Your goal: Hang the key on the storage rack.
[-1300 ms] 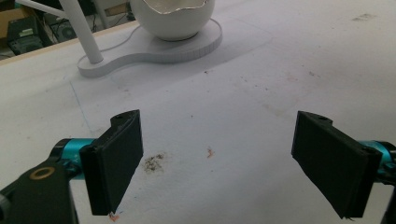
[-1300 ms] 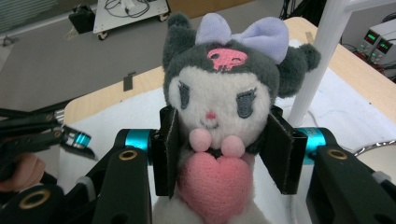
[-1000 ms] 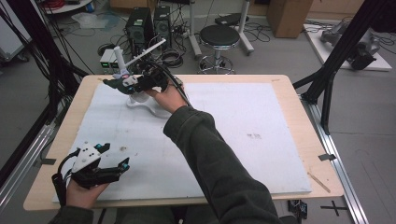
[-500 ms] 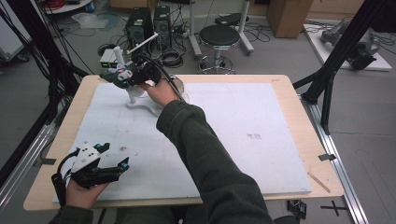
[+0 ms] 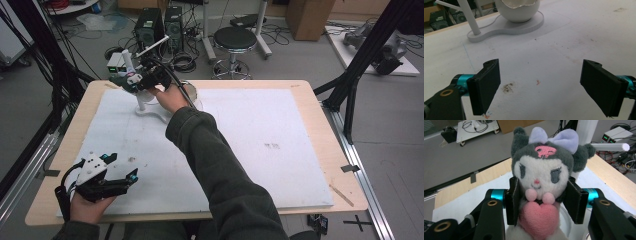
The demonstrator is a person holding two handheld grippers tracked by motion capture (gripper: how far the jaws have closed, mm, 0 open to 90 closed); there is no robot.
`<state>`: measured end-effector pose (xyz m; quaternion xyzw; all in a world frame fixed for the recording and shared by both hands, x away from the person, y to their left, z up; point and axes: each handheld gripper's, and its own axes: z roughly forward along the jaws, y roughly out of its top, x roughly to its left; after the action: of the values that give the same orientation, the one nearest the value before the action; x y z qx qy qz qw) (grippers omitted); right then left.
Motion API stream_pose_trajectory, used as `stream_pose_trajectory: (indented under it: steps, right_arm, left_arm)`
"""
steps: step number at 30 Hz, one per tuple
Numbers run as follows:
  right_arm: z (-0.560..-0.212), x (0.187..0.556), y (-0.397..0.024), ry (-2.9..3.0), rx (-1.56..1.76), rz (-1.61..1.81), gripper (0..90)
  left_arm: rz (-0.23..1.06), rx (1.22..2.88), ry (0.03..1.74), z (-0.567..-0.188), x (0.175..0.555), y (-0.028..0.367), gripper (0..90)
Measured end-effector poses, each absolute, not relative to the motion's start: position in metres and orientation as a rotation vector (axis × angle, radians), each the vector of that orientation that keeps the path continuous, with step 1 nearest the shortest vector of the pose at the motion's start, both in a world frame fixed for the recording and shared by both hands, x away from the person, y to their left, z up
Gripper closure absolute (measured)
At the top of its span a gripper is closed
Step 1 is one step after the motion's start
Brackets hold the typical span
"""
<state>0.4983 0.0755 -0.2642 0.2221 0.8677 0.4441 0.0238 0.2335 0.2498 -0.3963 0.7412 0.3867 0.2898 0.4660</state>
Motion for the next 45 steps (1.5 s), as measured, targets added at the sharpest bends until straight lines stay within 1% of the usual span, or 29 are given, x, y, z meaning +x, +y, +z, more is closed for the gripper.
stream_pose_trajectory:
  steps: [19, 45]
  right_arm:
    - [-0.275, 0.502, 0.071, 2.68, 0.755, 1.331, 51.4]
    - [-0.295, 0.497, 0.061, 2.726, 0.714, 1.258, 50.6]
  left_arm:
    - [0.713, 1.82, 0.947, -0.396, 0.233, 0.25, 17.0]
    - [0.715, 1.824, 0.945, -0.396, 0.233, 0.25, 17.0]
